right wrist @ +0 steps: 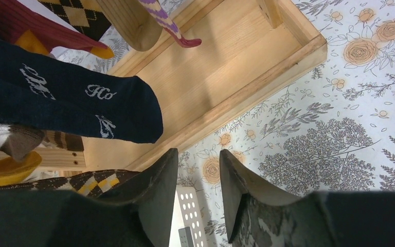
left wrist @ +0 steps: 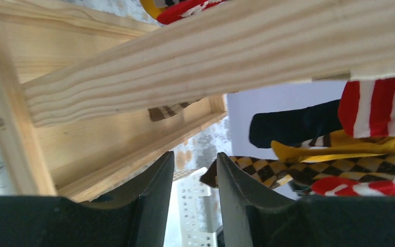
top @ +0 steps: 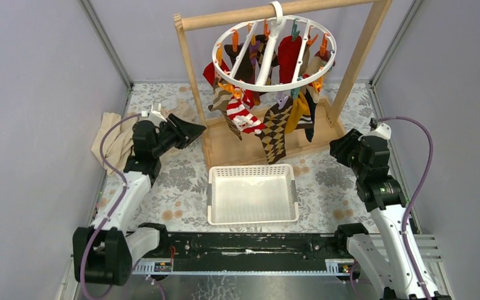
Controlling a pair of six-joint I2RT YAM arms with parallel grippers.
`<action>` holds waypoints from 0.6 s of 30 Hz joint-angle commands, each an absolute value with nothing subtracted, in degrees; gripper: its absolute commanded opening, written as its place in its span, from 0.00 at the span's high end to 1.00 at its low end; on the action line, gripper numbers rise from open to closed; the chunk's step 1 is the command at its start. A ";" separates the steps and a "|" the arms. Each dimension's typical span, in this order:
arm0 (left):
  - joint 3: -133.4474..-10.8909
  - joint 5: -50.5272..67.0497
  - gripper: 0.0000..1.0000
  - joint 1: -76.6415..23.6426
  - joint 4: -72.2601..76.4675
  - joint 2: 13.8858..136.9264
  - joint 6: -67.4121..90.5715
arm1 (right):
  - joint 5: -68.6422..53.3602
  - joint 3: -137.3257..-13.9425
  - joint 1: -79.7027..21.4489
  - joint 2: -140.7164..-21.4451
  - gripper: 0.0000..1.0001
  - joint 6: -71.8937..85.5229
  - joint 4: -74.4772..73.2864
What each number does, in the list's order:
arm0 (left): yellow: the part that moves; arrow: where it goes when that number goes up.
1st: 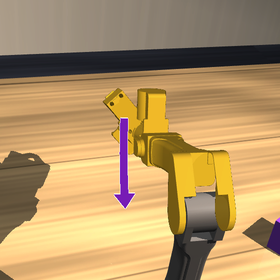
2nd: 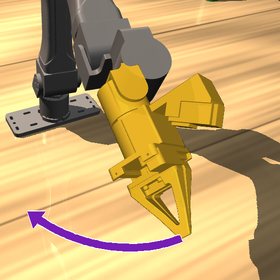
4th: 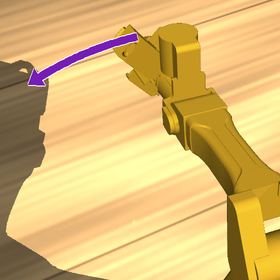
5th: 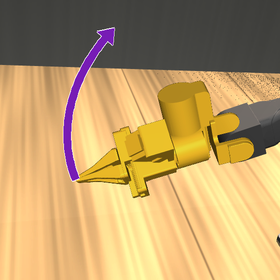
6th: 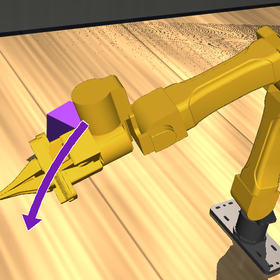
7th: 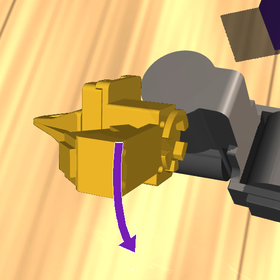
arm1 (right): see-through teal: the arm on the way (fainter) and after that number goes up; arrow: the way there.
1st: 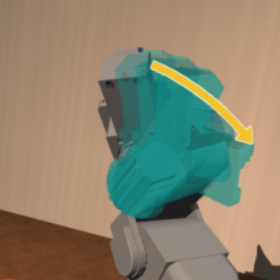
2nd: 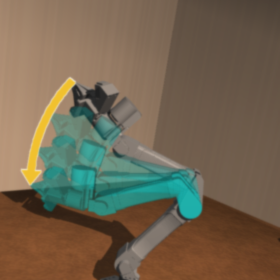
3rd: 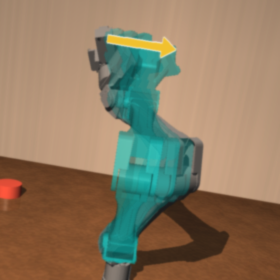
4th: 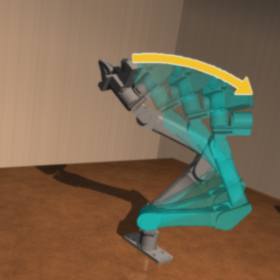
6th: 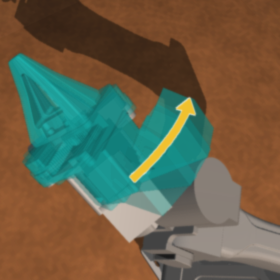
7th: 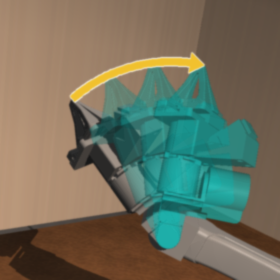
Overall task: Remove the socks clipped to the hanger
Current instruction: Move the clothesline to the center of the board.
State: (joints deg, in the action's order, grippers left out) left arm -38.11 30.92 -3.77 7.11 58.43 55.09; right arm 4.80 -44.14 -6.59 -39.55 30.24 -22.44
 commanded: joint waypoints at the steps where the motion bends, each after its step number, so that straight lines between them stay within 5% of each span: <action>1: -38.82 37.41 0.56 -4.30 22.12 63.76 66.20 | 3.85 -45.50 -6.42 -39.96 0.57 29.09 -21.52; 18: -47.15 31.23 0.54 -4.21 21.07 78.86 67.90 | 3.41 -46.21 -6.42 -41.27 0.54 28.58 -21.13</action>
State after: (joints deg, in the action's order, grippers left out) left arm -41.82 33.61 -4.10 18.44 75.81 68.93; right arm 4.78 -44.16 -6.59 -41.36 29.63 -22.46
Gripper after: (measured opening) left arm 0.463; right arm 0.459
